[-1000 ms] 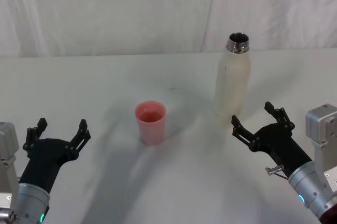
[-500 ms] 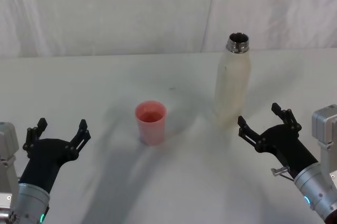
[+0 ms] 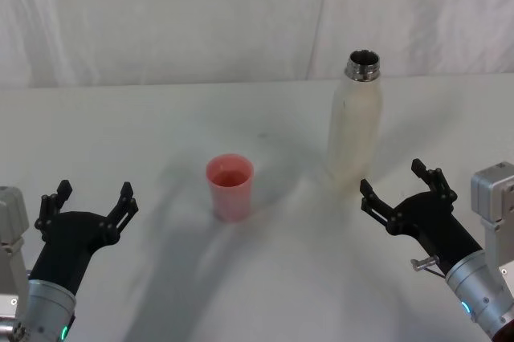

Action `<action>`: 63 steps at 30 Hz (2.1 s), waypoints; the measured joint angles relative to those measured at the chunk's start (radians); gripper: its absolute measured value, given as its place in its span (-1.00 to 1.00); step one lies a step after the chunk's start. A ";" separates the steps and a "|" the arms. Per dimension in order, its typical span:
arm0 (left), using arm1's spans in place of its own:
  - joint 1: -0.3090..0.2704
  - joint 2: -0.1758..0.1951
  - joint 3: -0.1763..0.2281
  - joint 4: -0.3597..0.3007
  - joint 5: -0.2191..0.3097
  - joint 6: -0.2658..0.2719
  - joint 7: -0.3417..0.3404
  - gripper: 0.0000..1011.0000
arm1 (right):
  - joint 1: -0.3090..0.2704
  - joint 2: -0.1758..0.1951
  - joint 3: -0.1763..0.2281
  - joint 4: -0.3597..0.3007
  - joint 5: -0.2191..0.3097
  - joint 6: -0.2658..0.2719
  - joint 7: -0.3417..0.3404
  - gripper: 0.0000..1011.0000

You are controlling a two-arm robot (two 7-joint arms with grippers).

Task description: Grasp the thermos with one hand and pour water into the cup lid.

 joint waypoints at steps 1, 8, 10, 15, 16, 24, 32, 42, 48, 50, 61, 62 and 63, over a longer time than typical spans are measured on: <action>0.000 0.000 0.000 0.000 0.000 0.000 0.000 0.98 | 0.000 0.000 0.000 0.000 0.000 0.000 0.000 0.98; 0.000 0.000 0.000 0.000 0.000 0.000 0.000 0.98 | 0.001 0.000 0.001 0.000 0.001 -0.001 0.000 0.98; 0.000 0.000 0.000 0.000 0.000 0.000 0.000 0.98 | 0.001 0.000 0.001 0.000 0.001 -0.001 0.000 0.98; 0.000 0.000 0.000 0.000 0.000 0.000 0.000 0.98 | 0.001 0.000 0.001 0.000 0.002 -0.001 0.000 0.98; 0.000 0.000 0.000 0.000 0.000 0.000 0.000 0.98 | 0.001 0.000 0.001 0.000 0.002 -0.001 0.000 0.98; 0.000 0.000 0.000 0.000 0.000 0.000 0.000 0.98 | 0.002 0.000 0.001 0.000 0.003 -0.001 0.000 0.98; 0.000 0.000 0.000 0.000 0.000 0.000 0.000 0.98 | 0.002 0.000 0.001 0.000 0.003 -0.001 0.001 0.98; 0.000 0.000 0.000 0.000 0.000 0.000 0.000 0.98 | 0.002 0.000 0.001 0.000 0.003 -0.001 0.001 0.98; 0.000 0.000 0.000 0.000 0.000 0.000 0.000 0.98 | 0.002 0.000 0.001 0.000 0.003 -0.001 0.001 0.98; 0.000 0.000 0.000 0.000 0.000 0.000 0.000 0.98 | 0.002 0.000 0.001 0.000 0.003 -0.001 0.001 0.98; 0.000 0.000 0.000 0.000 0.000 0.000 0.000 0.98 | 0.002 0.000 0.001 0.000 0.003 -0.001 0.001 0.98; 0.000 0.000 0.000 0.000 0.000 0.000 0.000 0.98 | 0.001 0.000 0.001 0.000 0.003 -0.001 0.001 0.98; 0.000 0.000 0.000 0.000 0.000 0.000 0.000 0.98 | 0.001 0.000 0.001 0.000 0.003 -0.001 0.001 0.98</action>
